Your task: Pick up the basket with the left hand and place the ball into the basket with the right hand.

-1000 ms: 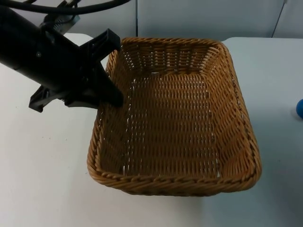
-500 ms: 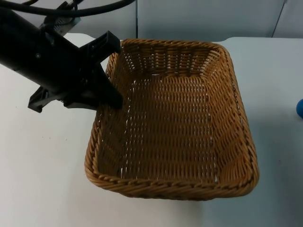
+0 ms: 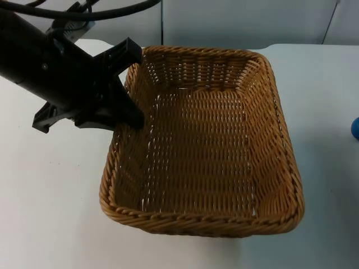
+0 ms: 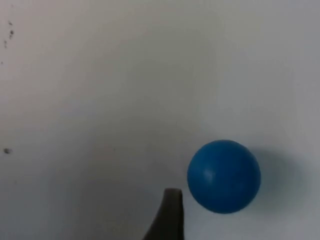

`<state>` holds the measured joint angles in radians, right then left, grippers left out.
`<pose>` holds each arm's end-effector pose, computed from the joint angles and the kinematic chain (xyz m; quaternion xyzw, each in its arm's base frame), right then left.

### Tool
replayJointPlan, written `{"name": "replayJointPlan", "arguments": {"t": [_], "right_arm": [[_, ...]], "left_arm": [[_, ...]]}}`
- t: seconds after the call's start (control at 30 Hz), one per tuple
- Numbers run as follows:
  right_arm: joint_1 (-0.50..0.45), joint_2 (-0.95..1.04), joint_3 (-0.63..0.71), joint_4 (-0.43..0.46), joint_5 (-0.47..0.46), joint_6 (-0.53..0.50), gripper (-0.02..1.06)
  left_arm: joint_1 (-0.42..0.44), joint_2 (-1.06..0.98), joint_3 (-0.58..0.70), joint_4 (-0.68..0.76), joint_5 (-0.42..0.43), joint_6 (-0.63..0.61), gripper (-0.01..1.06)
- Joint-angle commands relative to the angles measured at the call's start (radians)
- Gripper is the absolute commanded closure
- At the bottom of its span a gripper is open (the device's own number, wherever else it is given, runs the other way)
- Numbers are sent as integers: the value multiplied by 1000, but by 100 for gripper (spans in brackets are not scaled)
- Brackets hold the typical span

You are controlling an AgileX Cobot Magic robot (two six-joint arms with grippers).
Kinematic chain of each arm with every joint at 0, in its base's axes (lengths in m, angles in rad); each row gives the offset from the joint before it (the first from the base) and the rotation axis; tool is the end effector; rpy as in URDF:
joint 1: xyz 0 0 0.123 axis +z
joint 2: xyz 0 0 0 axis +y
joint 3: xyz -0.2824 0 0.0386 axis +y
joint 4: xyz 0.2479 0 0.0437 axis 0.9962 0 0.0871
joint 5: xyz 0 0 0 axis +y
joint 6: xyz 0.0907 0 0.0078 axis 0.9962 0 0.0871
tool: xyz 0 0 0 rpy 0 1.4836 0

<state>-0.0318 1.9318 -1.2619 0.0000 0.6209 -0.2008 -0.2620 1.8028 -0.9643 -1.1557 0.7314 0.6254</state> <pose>0.3897 -0.0124 0.1689 -0.0830 0.9797 -0.0212 0.1813 0.3076 -0.1402 0.1697 0.0069 0.9232 -0.3694 0.1054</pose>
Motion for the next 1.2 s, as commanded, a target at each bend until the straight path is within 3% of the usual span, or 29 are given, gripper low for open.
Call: {"name": "replayJointPlan", "arguments": {"t": [0.0, 0.63, 0.67, 0.77, 0.8, 0.93, 0.97, 1.0, 1.17], "right_arm": [[-7, 44, -15, 0, -24, -10, 28], [-7, 224, -83, 36, -23, -10, 30], [-7, 228, -83, 36, -23, -10, 32], [-7, 228, -83, 32, -27, 10, 55], [-7, 228, -83, 32, -27, 10, 55], [-7, 226, -83, 32, -37, 12, 96], [-7, 226, -83, 32, -37, 12, 96], [-7, 224, -83, 32, -39, 14, 105], [-7, 172, -90, 32, -9, 14, 105]], "left_arm": [[-2, -17, 0, -19, 11, 3, 105], [-2, -17, 0, -16, 1, 3, 105], [-2, -17, 0, -16, 1, 3, 105], [-2, -17, 0, -16, 1, 3, 105], [-2, -17, 0, -16, 1, 3, 105], [-2, -17, 0, -16, 1, 3, 105], [-2, -17, 0, -16, 1, 3, 105], [-2, -17, 0, -16, 1, 3, 105], [-2, -17, 0, -16, 1, 3, 105]]}}
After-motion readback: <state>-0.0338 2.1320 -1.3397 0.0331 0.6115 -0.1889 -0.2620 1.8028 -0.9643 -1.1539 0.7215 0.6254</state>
